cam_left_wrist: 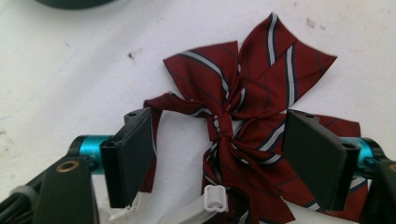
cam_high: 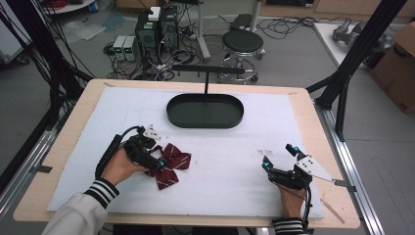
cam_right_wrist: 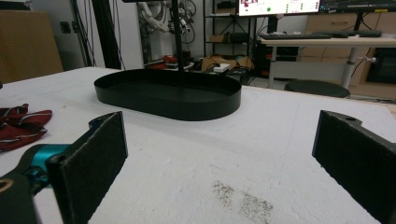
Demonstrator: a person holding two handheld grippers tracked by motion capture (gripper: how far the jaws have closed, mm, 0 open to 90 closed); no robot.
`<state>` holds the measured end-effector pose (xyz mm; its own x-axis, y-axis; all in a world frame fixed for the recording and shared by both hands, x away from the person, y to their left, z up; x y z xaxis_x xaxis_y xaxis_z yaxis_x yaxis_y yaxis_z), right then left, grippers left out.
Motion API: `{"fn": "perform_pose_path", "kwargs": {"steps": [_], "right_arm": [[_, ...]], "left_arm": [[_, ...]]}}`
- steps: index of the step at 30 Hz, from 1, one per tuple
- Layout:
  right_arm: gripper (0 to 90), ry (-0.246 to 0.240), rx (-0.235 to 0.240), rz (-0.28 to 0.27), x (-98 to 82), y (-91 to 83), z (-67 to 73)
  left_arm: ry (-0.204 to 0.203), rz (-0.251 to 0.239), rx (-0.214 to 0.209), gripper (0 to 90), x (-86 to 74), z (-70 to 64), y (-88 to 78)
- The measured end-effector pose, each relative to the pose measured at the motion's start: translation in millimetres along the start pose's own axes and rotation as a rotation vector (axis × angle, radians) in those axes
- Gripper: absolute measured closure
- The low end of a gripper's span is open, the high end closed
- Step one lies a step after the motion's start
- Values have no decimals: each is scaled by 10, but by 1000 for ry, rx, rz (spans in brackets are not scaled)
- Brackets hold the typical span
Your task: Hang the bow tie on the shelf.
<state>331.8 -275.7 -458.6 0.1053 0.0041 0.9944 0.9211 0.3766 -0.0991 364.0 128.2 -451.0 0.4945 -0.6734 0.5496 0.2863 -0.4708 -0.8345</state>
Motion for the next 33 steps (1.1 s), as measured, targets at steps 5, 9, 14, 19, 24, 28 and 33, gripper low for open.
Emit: {"fn": "perform_pose_path", "kwargs": {"steps": [5,9,14,19,24,28,33], "right_arm": [[22,-5,0,0,-2,1,5],[23,-7,1,-2,0,3,2],[22,-6,-2,0,-1,3,7],[22,-6,-2,1,-1,2,8],[22,-4,-1,1,-1,2,7],[23,-5,-2,1,-2,2,6],[23,-7,-3,1,-2,3,6]], "left_arm": [[-21,30,-19,327,-13,-5,62],[-27,43,-22,350,-21,3,86],[-43,44,-28,400,-32,24,147],[-48,57,-31,439,-30,21,159],[-53,78,-32,457,-35,21,186],[-48,94,-37,501,-27,7,205],[-60,112,-30,547,-6,10,211]]}}
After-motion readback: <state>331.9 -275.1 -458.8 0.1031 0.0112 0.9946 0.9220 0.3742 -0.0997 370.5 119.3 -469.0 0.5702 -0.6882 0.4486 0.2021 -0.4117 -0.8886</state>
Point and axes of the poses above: each handheld gripper's, and its own axes: y roughly forward along the jaws, x roughly out of its top, z roughly to its left, the point moved 7 cm from there along y, roughly forward along the jaws, and after that the axes turned 6 degrees about -x, right-handed, at the moved point
